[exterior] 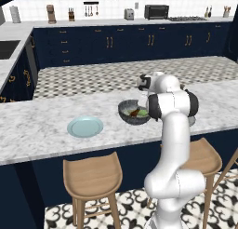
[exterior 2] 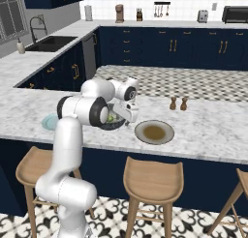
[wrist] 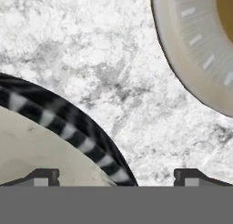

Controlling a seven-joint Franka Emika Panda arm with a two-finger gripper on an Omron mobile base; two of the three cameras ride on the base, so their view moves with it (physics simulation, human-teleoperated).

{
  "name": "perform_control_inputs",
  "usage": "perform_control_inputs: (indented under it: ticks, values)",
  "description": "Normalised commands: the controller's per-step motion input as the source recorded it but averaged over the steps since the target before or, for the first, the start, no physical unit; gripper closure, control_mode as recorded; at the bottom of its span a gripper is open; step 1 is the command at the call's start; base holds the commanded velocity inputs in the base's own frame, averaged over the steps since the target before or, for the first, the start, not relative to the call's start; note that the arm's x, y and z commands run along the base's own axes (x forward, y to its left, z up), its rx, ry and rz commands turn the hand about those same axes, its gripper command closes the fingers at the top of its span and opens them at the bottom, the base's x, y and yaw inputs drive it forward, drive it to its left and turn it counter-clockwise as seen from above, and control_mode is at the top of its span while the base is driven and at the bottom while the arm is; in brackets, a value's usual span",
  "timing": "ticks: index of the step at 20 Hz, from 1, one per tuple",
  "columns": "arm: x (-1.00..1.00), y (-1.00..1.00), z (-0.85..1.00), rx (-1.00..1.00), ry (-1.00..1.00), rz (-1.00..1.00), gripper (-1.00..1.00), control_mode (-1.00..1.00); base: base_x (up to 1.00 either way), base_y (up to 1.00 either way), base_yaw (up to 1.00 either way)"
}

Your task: Pick the chicken drumstick and corn from their plates and place them in the bowl. Then put the bowl in the fridge.

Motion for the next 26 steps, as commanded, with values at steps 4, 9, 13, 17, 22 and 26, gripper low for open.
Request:
perform_control_inputs:
  ticks: [4,9,13,17,22,26]
  values:
    - [0.0,0.21,-0.04,0.0,-0.05,0.0,-1.0,-1.0,0.0,0.0,0.0]
    - [0.0,0.33,0.0,0.0,-0.16,-0.01,1.0,-1.0,0.0,0.0,0.0]
    - [-0.05,0.21,-0.03,0.0,-0.09,0.0,1.0,-1.0,0.0,0.0,0.0]
    - [-0.17,0.09,-0.03,0.0,-0.03,-0.05,1.0,-1.0,0.0,0.0,0.0]
    - [-0.02,0.0,0.61,0.07,0.0,-0.35,1.0,-1.0,0.0,0.0,0.0]
    - [-0.06,-0.02,0.87,0.18,0.0,-0.51,1.0,-1.0,0.0,0.0,0.0]
